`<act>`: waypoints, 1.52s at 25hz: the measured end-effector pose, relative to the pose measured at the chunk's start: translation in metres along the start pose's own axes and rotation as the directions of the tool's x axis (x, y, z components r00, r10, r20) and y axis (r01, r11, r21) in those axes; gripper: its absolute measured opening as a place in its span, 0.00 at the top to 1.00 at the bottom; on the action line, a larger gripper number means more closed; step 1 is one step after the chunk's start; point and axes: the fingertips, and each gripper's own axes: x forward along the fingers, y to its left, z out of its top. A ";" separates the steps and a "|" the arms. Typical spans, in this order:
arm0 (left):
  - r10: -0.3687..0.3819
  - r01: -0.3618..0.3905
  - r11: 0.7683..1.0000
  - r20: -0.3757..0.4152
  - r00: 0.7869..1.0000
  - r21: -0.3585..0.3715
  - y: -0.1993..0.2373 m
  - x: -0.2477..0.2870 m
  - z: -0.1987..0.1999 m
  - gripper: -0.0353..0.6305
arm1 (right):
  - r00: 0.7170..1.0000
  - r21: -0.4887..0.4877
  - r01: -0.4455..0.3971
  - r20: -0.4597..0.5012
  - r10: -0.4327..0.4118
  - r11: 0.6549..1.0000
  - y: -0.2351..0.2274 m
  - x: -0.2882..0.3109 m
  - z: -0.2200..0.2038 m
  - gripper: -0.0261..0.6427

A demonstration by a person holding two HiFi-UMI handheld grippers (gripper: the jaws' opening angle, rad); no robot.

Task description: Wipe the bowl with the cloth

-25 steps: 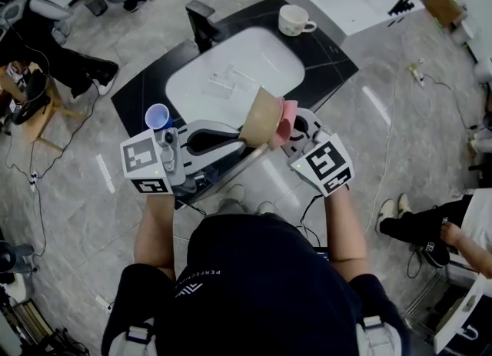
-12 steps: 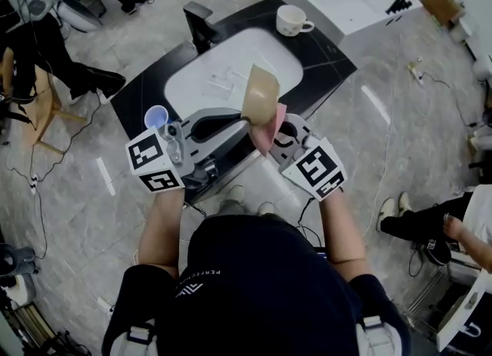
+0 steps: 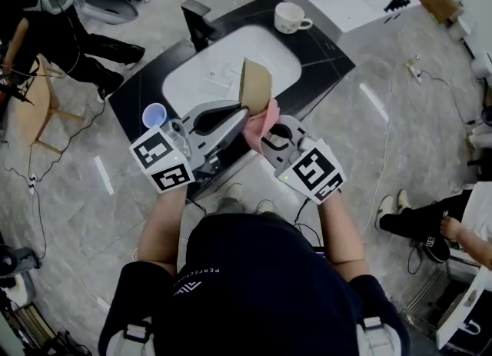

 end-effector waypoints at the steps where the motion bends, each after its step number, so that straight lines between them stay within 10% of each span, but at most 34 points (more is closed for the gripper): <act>1: 0.019 -0.019 1.000 -0.015 1.000 0.013 0.002 0.001 -0.003 0.92 | 1.000 0.003 -0.004 0.002 0.004 1.000 0.001 0.000 0.001 0.89; 12: 0.139 -0.135 0.989 -0.092 0.986 0.054 0.022 -0.009 -0.028 0.92 | 1.000 0.001 0.015 0.007 -0.015 1.000 -0.004 -0.010 0.009 0.89; 22: 0.163 -0.164 0.984 -0.018 0.986 -0.064 0.029 -0.030 -0.020 0.92 | 0.996 0.017 0.083 0.028 -0.084 0.996 -0.022 -0.024 0.015 0.89; 38: 0.058 -0.059 0.991 -0.015 0.998 -0.120 0.010 -0.022 -0.025 0.92 | 0.991 0.022 0.135 0.007 -0.135 0.991 -0.035 -0.018 0.009 0.89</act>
